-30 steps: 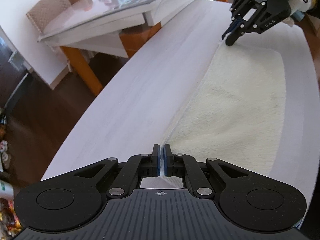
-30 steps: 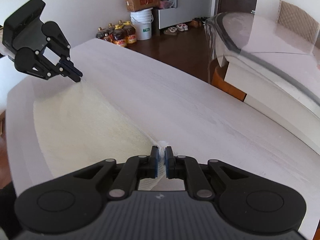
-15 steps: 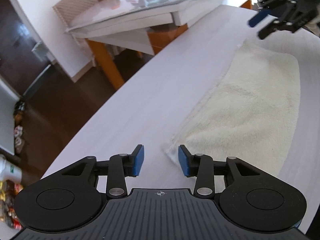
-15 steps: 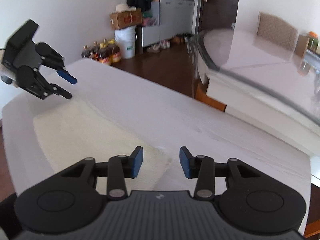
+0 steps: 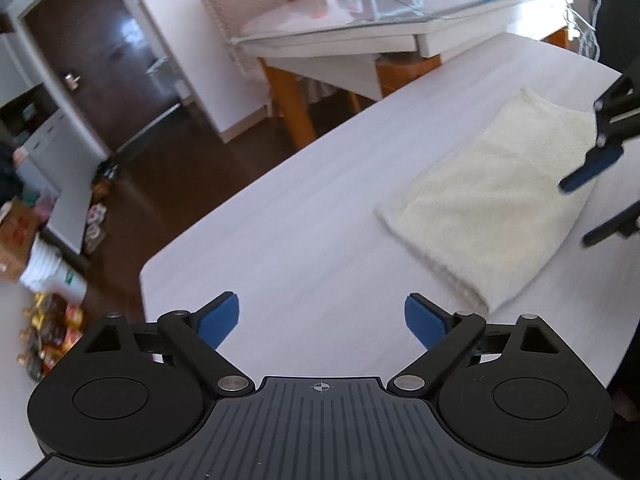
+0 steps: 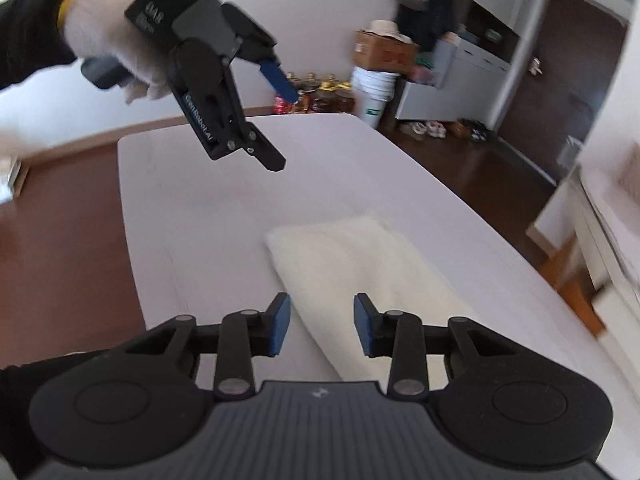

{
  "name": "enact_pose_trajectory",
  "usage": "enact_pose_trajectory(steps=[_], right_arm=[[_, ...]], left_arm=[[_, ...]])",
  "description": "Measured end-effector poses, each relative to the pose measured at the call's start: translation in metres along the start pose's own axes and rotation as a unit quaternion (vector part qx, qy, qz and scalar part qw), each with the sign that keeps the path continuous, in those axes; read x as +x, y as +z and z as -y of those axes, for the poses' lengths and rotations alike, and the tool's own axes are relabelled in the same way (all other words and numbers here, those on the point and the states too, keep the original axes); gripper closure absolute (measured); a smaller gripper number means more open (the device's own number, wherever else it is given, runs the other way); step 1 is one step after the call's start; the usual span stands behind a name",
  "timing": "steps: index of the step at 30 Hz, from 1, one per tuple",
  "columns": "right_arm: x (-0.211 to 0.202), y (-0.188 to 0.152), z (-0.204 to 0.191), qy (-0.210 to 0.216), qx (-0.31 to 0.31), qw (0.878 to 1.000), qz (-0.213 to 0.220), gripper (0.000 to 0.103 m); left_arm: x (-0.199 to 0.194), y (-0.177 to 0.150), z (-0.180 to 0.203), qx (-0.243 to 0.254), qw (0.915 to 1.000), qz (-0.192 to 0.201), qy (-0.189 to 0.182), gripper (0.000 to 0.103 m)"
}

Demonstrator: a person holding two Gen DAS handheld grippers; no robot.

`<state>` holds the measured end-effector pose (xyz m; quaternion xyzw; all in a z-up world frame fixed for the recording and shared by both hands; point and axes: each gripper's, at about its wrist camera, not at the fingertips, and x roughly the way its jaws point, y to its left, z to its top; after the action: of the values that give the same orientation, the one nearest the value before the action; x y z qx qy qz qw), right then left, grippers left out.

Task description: Fold towel

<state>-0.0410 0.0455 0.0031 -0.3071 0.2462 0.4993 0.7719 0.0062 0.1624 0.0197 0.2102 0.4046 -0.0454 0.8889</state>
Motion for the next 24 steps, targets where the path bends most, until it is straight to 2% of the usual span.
enact_pose_trajectory(steps=[8,10,12,14,16,19,22,24], right_arm=[[0.051,0.023,-0.034,-0.031,-0.106,0.993,-0.049,0.071],[0.062,0.025,-0.04,-0.044,-0.135,0.988,-0.06,0.079],[0.068,0.025,-0.041,-0.04,-0.147,0.986,-0.065,0.096],[0.072,0.025,-0.042,-0.033,-0.154,0.985,-0.066,0.096],[0.065,0.023,-0.038,-0.006,-0.142,0.988,-0.052,0.096],[0.037,0.013,-0.032,0.064,-0.127,0.99,-0.022,0.096],[0.008,-0.007,-0.026,0.124,-0.134,0.983,-0.012,0.096],[-0.013,-0.022,-0.022,0.144,-0.152,0.978,-0.019,0.096]], left_arm=[[-0.019,-0.019,-0.007,-0.011,0.9999,0.011,0.005,0.0],[-0.024,-0.022,-0.008,-0.012,0.9998,0.015,0.004,0.0],[-0.027,-0.025,-0.006,-0.006,0.9998,0.021,0.001,0.0],[-0.029,-0.026,-0.003,0.004,0.9996,0.026,-0.003,0.0],[-0.03,-0.028,0.005,0.028,0.9988,0.037,-0.013,0.0],[-0.035,-0.031,0.025,0.086,0.994,0.056,-0.038,0.0],[-0.037,-0.034,0.047,0.14,0.9862,0.064,-0.059,0.0],[-0.039,-0.037,0.062,0.172,0.9797,0.068,-0.076,0.0]])
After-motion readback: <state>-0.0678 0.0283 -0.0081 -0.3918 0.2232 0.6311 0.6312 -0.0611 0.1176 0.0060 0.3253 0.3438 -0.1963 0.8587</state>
